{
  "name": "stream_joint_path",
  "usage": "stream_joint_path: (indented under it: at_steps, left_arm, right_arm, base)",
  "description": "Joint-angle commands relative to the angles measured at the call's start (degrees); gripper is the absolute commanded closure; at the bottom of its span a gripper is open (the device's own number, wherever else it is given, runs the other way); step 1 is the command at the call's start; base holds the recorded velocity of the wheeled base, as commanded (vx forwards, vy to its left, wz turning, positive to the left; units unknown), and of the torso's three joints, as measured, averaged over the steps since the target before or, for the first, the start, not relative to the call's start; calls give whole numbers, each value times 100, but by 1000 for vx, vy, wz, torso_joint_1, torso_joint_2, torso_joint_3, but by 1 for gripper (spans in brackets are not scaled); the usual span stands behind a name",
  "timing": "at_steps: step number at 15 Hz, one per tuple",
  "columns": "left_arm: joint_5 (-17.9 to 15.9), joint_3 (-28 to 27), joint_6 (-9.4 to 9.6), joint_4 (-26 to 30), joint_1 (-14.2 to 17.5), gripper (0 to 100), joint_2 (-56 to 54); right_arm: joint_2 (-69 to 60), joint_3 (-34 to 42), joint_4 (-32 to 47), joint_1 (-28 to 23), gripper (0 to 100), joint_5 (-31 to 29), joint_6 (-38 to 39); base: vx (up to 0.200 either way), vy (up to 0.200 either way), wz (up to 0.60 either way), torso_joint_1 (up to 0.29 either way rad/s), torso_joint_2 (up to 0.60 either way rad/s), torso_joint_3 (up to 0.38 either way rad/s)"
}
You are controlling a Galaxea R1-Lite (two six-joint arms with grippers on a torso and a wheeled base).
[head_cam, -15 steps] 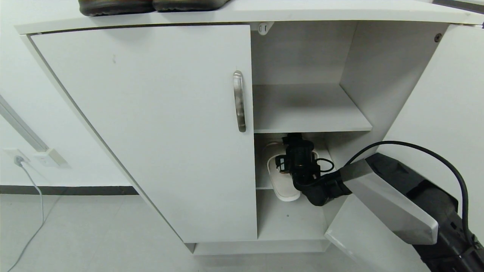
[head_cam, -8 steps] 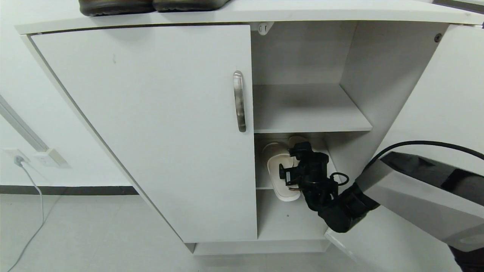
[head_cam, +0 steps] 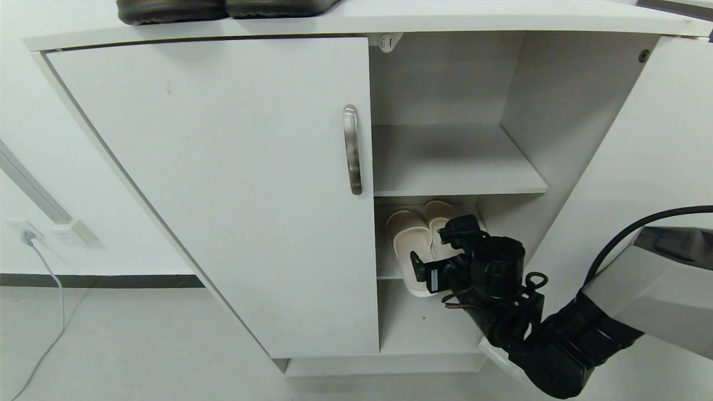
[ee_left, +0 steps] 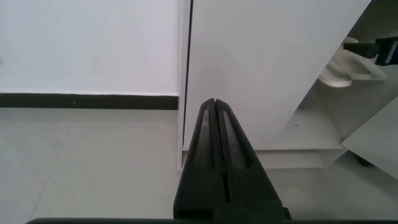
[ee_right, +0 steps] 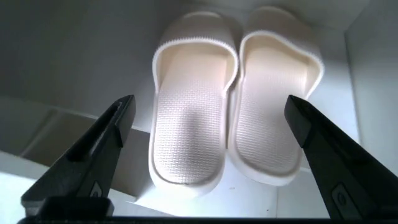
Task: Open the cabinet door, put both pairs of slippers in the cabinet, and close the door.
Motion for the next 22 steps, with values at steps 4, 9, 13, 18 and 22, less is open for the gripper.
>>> stream_joint_path:
  at_steps: [4,9,13,18,22]
  left_arm:
    - [0,1,-3,2,1,100,9]
    - [9,1,-12,2,1,100,0]
    - [0,1,-12,2,1,100,9]
    - [0,1,-12,2,1,100,9]
    - [0,1,-12,2,1,100,9]
  right_arm:
    - [-218,354,-56,89,0,-3,11]
    - [-218,406,-56,89,0,-3,11]
    - [-209,450,-65,89,0,-3,11]
    - [-218,450,-65,89,0,-3,11]
    - [-218,468,-65,89,0,-3,11]
  base:
    - [-150,0,0,7,2,-1]
    - [-120,0,0,0,1,8]
    - [0,0,0,0,0,0]
    - [0,0,0,0,3,96]
    - [0,0,0,-1,2,196]
